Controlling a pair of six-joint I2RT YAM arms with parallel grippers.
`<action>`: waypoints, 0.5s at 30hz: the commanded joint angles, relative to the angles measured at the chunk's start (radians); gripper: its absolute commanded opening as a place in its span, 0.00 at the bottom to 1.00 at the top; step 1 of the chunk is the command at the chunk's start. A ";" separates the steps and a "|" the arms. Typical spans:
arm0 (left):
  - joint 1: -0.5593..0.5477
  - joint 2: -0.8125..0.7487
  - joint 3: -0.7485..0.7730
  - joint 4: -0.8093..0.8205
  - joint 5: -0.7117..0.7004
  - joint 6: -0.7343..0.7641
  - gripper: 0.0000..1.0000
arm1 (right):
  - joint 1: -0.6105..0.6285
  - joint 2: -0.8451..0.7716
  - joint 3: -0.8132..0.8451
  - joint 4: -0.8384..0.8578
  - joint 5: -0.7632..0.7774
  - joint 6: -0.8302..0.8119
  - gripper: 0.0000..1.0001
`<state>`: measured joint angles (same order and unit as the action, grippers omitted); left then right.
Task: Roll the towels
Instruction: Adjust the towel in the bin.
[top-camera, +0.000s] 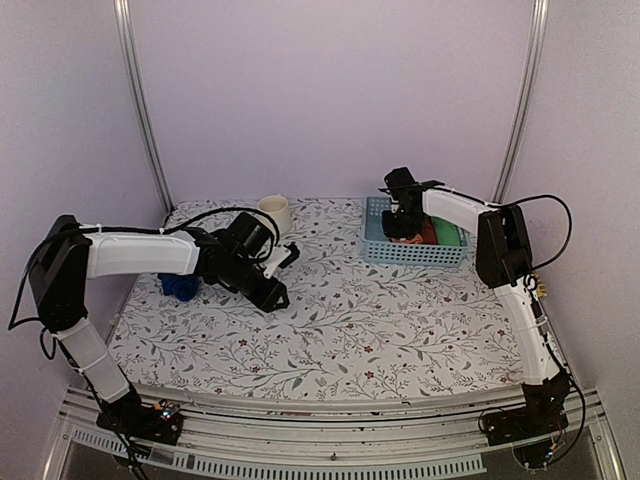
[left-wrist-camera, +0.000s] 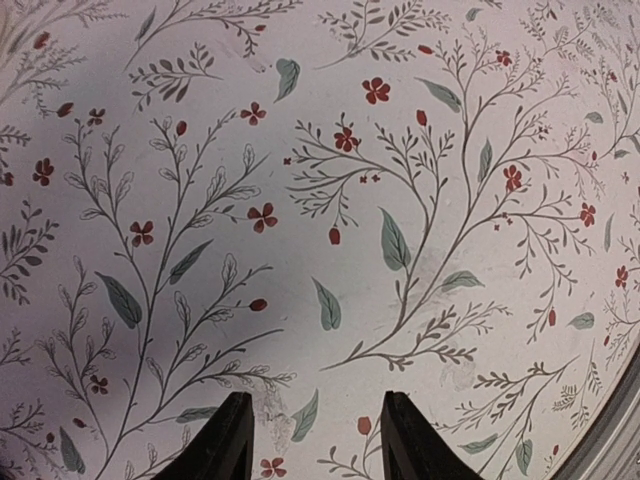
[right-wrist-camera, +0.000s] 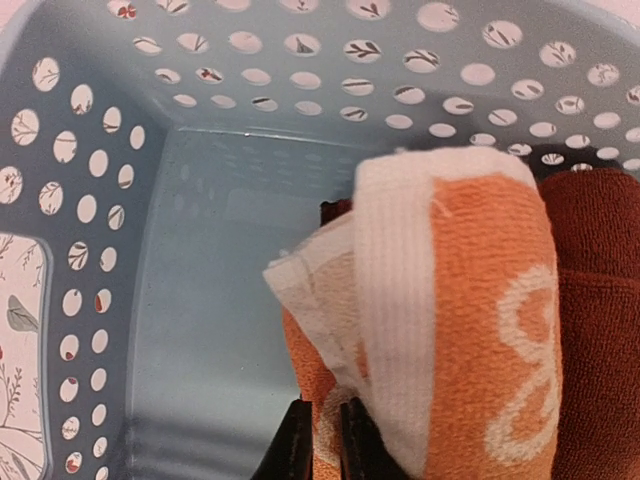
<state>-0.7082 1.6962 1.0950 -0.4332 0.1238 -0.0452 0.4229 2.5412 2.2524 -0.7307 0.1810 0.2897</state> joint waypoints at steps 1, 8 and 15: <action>0.009 0.005 0.011 -0.007 0.001 0.001 0.46 | -0.010 -0.072 0.010 0.009 0.037 -0.054 0.18; 0.019 -0.014 0.008 -0.001 -0.016 -0.007 0.46 | -0.011 -0.227 -0.044 0.028 0.008 -0.091 0.29; 0.029 -0.066 0.008 -0.013 -0.079 -0.036 0.48 | -0.022 -0.341 -0.091 0.042 -0.110 -0.140 0.34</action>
<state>-0.6971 1.6886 1.0950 -0.4332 0.0944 -0.0563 0.4118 2.2795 2.1857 -0.7097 0.1520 0.1955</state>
